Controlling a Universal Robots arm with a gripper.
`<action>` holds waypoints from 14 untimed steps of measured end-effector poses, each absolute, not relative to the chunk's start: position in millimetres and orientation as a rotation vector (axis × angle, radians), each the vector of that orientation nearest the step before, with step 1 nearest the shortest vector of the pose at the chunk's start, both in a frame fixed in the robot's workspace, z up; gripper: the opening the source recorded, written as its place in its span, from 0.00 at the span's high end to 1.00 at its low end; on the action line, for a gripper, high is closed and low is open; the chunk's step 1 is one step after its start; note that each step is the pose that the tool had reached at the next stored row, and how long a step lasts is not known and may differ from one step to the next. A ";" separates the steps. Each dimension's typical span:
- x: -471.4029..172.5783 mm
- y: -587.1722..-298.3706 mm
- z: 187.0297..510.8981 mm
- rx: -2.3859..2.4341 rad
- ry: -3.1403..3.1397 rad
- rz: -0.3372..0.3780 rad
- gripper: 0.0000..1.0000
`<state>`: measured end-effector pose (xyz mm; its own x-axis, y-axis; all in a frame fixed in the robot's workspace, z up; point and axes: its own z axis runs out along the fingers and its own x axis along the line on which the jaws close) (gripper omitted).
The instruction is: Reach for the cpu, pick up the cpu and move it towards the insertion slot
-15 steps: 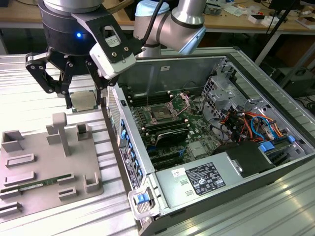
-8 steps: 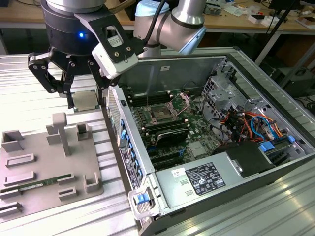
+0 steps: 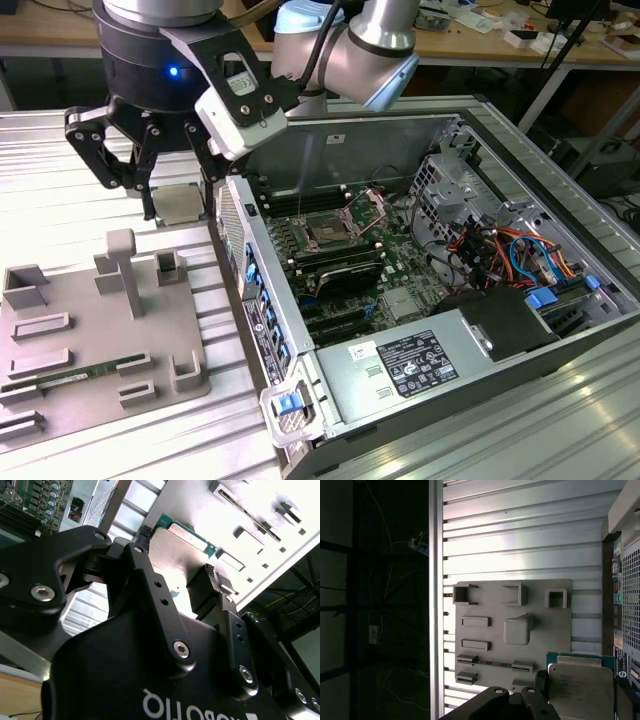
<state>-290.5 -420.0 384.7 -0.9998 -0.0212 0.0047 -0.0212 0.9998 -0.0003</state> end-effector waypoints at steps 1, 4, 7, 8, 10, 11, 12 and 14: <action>-289.9 -419.9 384.7 0.033 -3.137 0.001 0.45; -288.7 -420.0 384.7 0.033 -3.137 0.001 0.45; -286.7 -420.0 384.8 0.033 -3.137 0.001 0.45; -285.8 -420.0 384.7 0.033 -3.137 0.001 0.45; -284.6 -420.0 384.8 0.033 -3.137 0.001 0.45; -284.2 -420.0 384.8 0.033 -3.137 0.001 0.45; -283.3 -419.9 384.8 0.033 -3.137 0.001 0.45; -281.6 -420.0 384.8 0.033 -3.137 0.001 0.45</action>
<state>-281.6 -420.0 384.8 -0.9998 -0.0212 0.0047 -0.0212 0.9998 -0.0004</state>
